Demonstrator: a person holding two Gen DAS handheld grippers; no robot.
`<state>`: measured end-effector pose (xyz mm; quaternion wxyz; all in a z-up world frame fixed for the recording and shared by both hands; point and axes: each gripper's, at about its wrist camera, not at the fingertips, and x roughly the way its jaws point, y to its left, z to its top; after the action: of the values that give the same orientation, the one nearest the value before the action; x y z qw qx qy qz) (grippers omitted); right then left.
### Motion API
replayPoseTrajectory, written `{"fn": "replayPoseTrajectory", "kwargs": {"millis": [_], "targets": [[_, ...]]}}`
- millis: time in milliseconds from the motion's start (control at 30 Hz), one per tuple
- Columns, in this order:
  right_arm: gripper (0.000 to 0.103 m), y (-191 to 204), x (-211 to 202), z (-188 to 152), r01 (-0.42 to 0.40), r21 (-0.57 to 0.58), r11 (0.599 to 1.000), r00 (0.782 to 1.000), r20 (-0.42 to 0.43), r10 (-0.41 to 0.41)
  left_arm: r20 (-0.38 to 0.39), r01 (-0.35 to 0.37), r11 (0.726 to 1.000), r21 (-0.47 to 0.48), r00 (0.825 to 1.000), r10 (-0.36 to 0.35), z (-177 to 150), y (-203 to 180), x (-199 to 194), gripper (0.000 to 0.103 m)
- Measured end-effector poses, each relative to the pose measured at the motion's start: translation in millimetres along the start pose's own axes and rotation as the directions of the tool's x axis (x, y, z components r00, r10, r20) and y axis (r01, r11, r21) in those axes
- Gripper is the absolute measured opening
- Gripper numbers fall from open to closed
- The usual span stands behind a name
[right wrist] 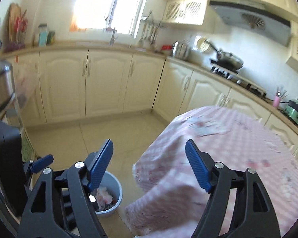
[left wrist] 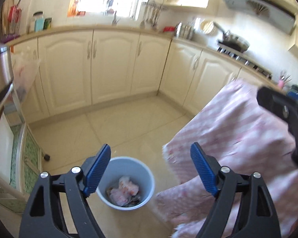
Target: Collect trash
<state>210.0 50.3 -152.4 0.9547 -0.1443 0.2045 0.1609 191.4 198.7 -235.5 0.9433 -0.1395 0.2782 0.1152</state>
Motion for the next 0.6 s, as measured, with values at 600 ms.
{"fn": "replayPoseTrajectory", "kwargs": {"millis": [600], "targets": [[0.095,-124.7,-188.6,3.4,0.070,0.244,0.967,0.980,0.167,-0.113,0.178,0.070,0.981,0.179,0.979,-0.102,46.6,-115.5,-209.6,0.094]]}}
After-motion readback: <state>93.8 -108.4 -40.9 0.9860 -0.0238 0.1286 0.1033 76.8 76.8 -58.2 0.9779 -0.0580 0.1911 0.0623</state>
